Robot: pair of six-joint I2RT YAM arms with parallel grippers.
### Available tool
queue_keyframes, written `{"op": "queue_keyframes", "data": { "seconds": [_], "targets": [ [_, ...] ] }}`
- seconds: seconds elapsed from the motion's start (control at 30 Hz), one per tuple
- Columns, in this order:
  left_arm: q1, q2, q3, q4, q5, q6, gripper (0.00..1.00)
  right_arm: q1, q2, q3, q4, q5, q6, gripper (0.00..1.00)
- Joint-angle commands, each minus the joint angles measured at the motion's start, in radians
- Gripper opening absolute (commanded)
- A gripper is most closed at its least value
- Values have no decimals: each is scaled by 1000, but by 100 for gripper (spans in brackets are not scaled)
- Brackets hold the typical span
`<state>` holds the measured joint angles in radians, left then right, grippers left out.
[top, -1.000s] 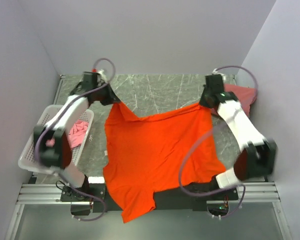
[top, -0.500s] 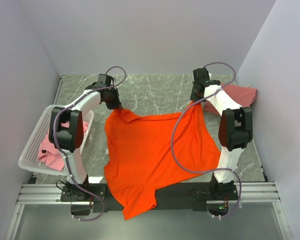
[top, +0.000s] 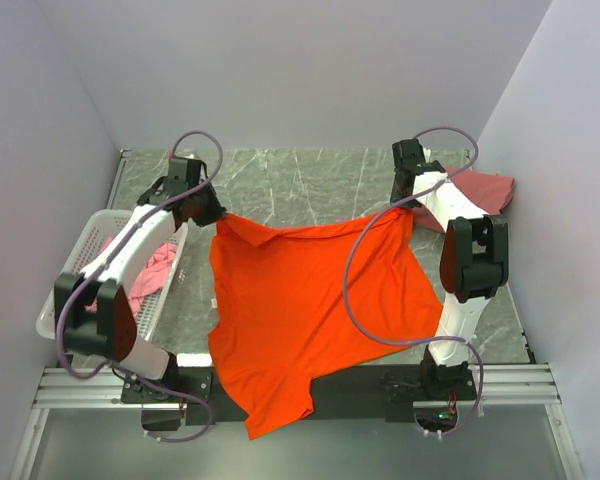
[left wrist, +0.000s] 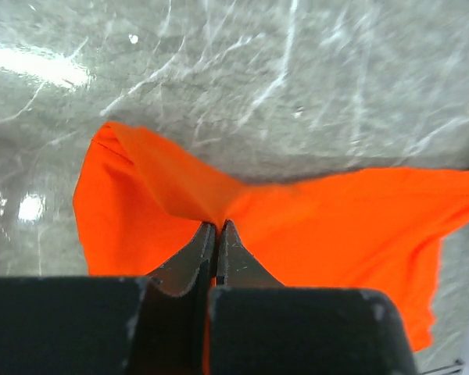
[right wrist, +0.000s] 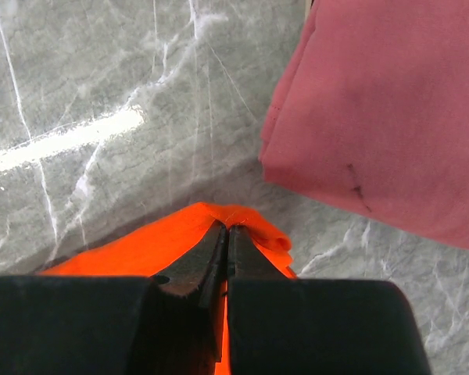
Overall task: Fold and stack the t-shirts
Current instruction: Fold the tshirt
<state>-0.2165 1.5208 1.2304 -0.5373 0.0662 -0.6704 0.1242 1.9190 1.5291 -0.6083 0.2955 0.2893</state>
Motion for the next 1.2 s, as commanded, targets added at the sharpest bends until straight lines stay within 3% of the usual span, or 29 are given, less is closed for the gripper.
{"op": "queue_keyframes", "data": {
  "seconds": [0.0,0.2,0.63,1.03,1.1,1.13,1.17],
  "targets": [
    [0,-112,-32,2,-59,-78,1,-6,-45,3,-2,28,-21,0],
    [-1,-169,-112,-26,66,-87,0,-6,-46,6,-21,42,-41,0],
    [-1,-387,-337,-156,84,-93,1,-6,-110,-38,-73,62,-42,0],
    [-11,-504,-479,-243,219,-98,1,-3,-179,-116,-99,93,-38,0],
    [-11,-513,-493,-262,256,-86,10,-3,-207,-159,-100,93,-22,0],
    [-11,-521,-494,-286,262,-83,19,-1,-221,-174,-99,85,-19,0],
    [-11,-525,-488,-300,259,-81,44,6,-248,-207,-102,79,-9,0]
  ]
}}
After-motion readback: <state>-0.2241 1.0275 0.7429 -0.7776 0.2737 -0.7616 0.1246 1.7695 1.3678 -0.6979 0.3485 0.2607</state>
